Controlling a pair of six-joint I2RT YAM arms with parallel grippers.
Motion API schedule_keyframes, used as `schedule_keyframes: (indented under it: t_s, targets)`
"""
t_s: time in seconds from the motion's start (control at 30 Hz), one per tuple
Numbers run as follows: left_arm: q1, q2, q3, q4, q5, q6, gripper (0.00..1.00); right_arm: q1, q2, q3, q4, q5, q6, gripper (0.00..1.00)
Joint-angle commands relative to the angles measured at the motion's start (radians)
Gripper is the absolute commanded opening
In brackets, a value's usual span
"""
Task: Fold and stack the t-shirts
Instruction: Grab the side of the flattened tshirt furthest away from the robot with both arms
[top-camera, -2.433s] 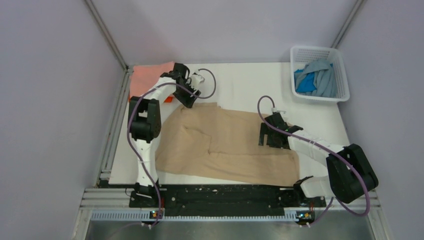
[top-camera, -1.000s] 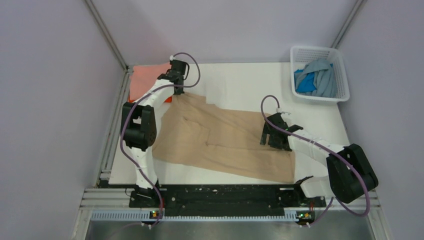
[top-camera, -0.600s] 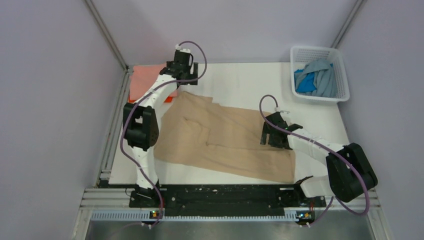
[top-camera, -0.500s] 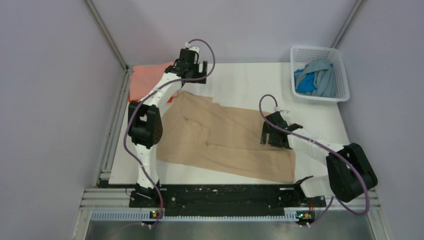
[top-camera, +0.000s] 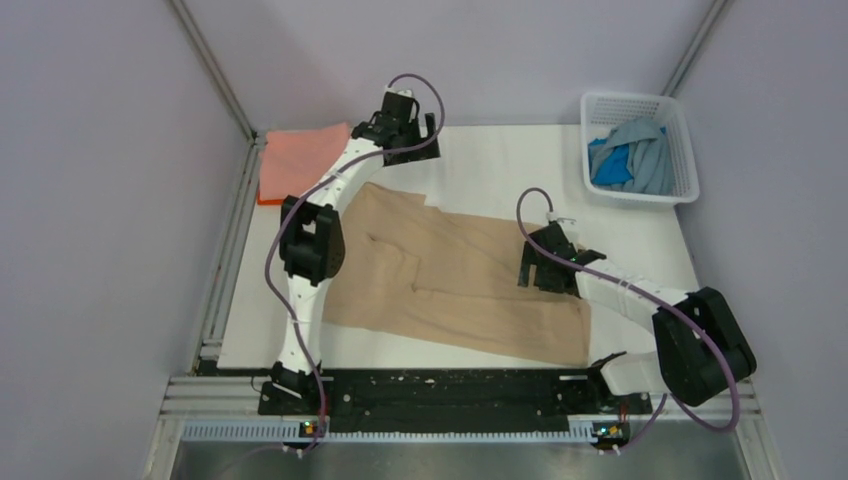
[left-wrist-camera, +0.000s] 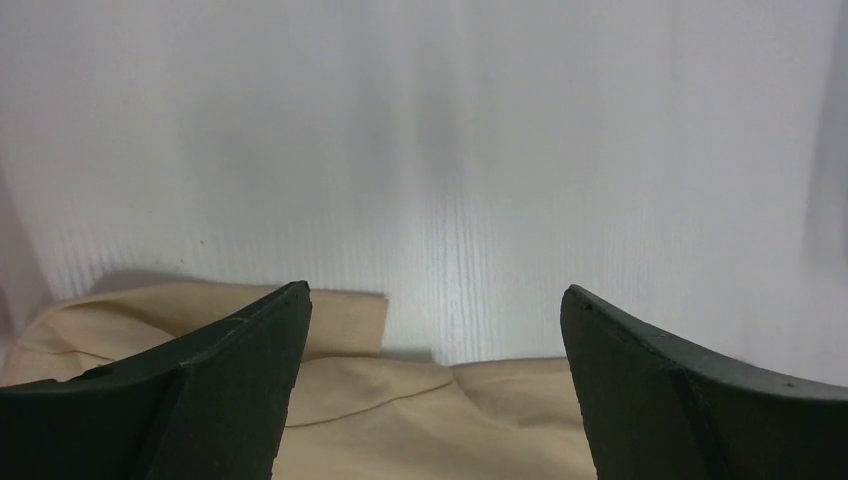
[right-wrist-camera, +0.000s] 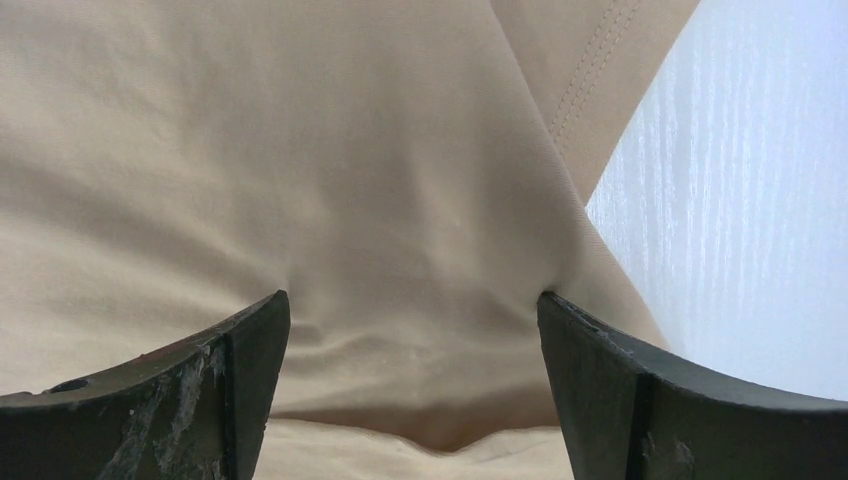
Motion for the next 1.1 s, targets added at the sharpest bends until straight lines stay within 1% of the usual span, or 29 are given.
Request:
schedule_keyframes:
  t_s: [0.0, 0.03, 0.07, 0.1, 0.13, 0.27, 0.33, 0.43, 0.83, 0.97, 1.07]
  targets:
    - [-0.002, -0.105, -0.036, 0.026, 0.045, -0.250, 0.99, -0.009, -0.041, -0.037, 0.077, -0.013, -0.016, 0.92]
    - [-0.002, -0.135, -0.146, 0.091, 0.055, -0.275, 0.99, -0.009, -0.047, -0.045, 0.084, -0.026, -0.019, 0.92]
    - [-0.001, -0.156, -0.221, 0.157, 0.066, -0.293, 0.99, -0.009, -0.055, -0.053, 0.094, -0.037, -0.023, 0.92]
    - [-0.001, -0.166, -0.276, 0.203, 0.081, -0.316, 0.99, -0.008, -0.063, -0.061, 0.102, -0.048, -0.025, 0.93]
    - [0.000, -0.160, -0.300, 0.221, 0.098, -0.335, 0.99, -0.009, -0.072, -0.069, 0.110, -0.055, -0.027, 0.92]
    - [-0.005, -0.100, -0.298, 0.229, 0.163, -0.351, 0.99, -0.009, -0.088, -0.081, 0.134, -0.073, -0.033, 0.93]
    - [-0.011, -0.082, -0.308, 0.251, 0.162, -0.358, 0.99, -0.009, -0.086, -0.091, 0.151, -0.085, -0.033, 0.93]
    - [-0.016, -0.065, -0.319, 0.270, 0.118, -0.367, 0.99, -0.008, -0.071, -0.094, 0.154, -0.088, -0.035, 0.93]
    - [-0.020, 0.029, -0.294, 0.229, 0.060, -0.357, 0.99, -0.009, -0.033, -0.088, 0.159, -0.079, -0.038, 0.93]
    - [-0.021, 0.077, -0.253, 0.227, 0.027, -0.366, 0.99, -0.008, -0.030, -0.089, 0.159, -0.080, -0.037, 0.93]
    - [-0.021, 0.127, -0.202, 0.227, 0.031, -0.377, 0.99, -0.009, -0.031, -0.091, 0.165, -0.082, -0.037, 0.93]
